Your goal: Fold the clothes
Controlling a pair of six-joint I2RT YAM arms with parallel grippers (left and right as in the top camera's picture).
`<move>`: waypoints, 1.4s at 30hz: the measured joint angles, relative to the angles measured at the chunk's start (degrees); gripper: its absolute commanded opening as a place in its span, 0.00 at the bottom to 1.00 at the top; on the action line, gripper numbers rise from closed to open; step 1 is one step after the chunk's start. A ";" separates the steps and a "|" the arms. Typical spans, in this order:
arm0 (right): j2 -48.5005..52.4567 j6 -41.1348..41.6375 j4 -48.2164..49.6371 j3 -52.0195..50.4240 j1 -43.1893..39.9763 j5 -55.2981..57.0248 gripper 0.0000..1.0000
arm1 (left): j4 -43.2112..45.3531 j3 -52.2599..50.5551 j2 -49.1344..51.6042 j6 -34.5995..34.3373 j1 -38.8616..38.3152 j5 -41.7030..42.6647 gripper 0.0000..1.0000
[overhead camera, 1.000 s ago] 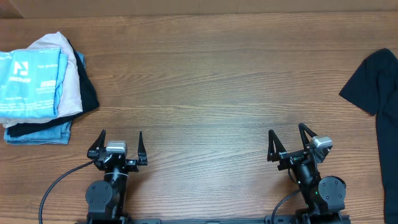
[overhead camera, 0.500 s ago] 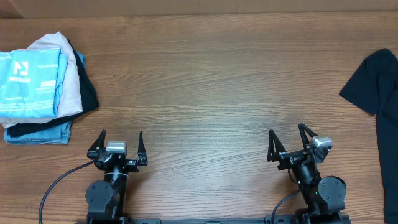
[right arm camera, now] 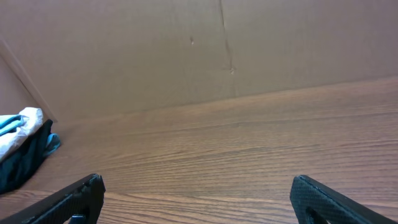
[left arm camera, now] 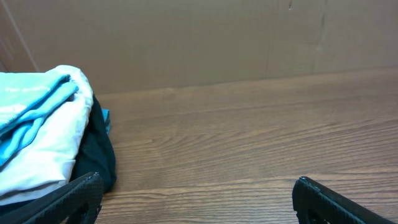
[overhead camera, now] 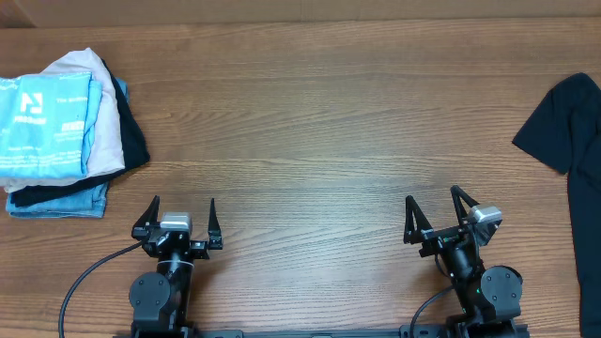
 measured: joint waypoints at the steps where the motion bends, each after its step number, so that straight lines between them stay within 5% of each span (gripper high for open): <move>1: 0.00 -0.02 0.00 0.00 0.00 0.00 1.00 | 0.00 0.00 0.00 0.00 0.00 0.00 1.00; 27: 0.00 0.70 -2.25 2.58 0.00 -1.99 1.00 | -0.02 0.02 0.00 0.00 0.00 0.00 1.00; 35: 1.46 1.05 -13.20 23.26 0.00 -1.40 1.00 | 0.00 0.00 0.00 0.00 0.00 0.00 1.00; 42: 26.58 -0.09 -30.18 51.49 0.00 1.55 1.00 | 0.00 -0.02 -0.07 0.00 0.00 -0.02 1.00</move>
